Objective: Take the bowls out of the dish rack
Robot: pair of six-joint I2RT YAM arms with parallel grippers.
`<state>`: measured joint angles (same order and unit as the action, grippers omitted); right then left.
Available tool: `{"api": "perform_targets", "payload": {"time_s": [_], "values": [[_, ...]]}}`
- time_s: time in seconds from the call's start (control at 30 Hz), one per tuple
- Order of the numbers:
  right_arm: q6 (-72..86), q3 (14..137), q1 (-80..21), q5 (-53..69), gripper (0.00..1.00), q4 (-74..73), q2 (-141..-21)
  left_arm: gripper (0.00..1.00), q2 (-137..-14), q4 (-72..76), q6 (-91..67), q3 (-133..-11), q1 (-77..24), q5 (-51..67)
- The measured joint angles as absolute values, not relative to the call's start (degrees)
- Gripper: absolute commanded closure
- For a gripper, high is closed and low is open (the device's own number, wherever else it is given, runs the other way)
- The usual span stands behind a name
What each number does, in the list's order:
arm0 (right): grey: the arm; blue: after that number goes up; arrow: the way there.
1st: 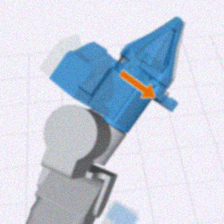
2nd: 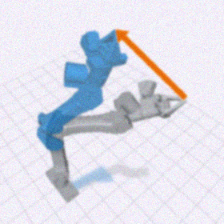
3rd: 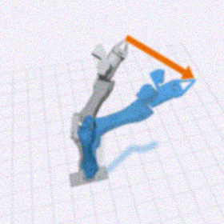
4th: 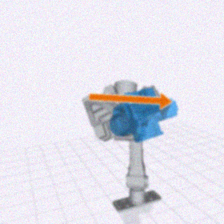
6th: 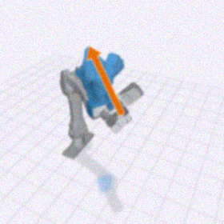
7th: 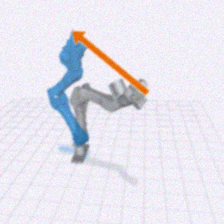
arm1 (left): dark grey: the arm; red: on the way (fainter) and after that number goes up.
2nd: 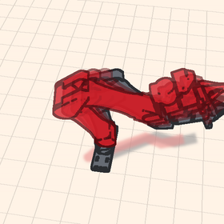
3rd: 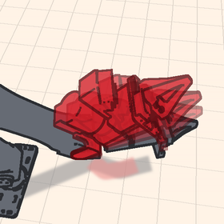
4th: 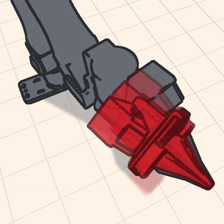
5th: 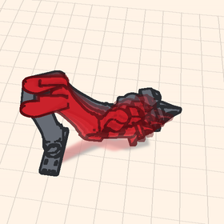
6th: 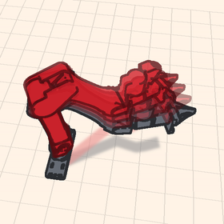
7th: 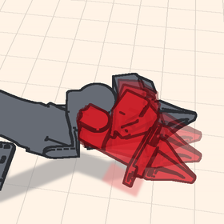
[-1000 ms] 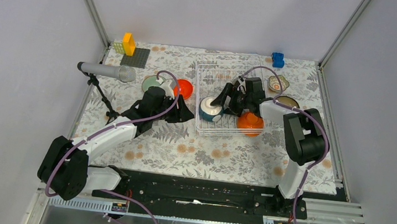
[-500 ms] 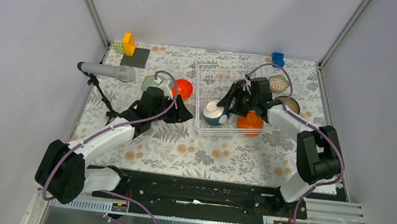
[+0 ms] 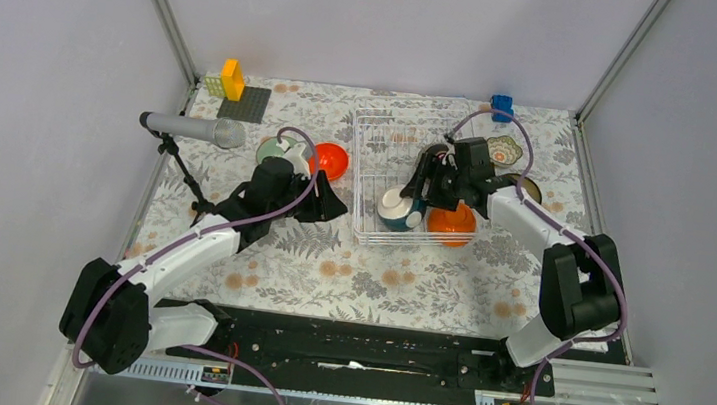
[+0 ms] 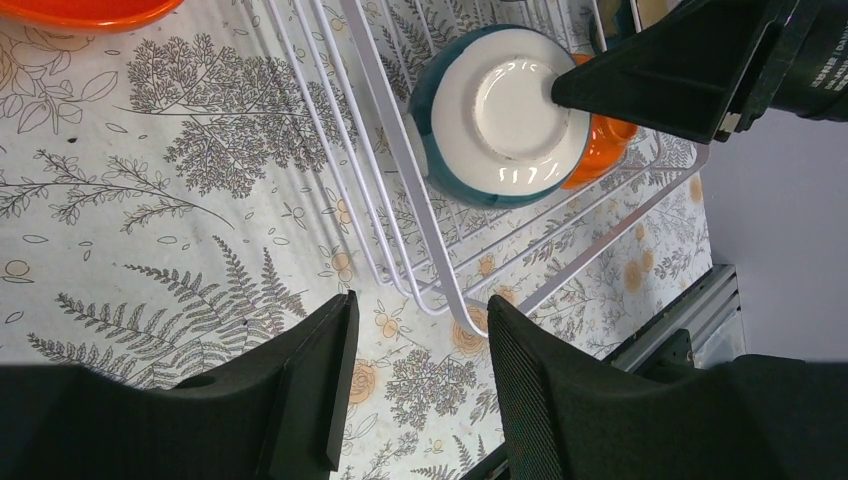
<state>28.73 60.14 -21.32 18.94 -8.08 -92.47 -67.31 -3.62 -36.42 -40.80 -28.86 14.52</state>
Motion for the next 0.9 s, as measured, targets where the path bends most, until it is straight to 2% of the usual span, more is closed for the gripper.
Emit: {"api": "perform_targets", "payload": {"time_s": [0.17,0.4,0.9], "values": [[24.23,63.83,-22.02,13.87,0.39,-13.02,-92.16,0.45,-67.16,-4.21,-36.34,-40.86,-28.86,14.52],[17.56,71.48,-28.36,-0.12,0.41,-20.45,-92.03,0.45,-67.16,-4.60,-36.01,-41.45,-28.95,14.50],[10.44,79.46,-36.64,-24.93,0.37,-27.38,-95.77,0.45,-67.09,-6.39,-35.48,-42.30,-28.97,13.54]]}}
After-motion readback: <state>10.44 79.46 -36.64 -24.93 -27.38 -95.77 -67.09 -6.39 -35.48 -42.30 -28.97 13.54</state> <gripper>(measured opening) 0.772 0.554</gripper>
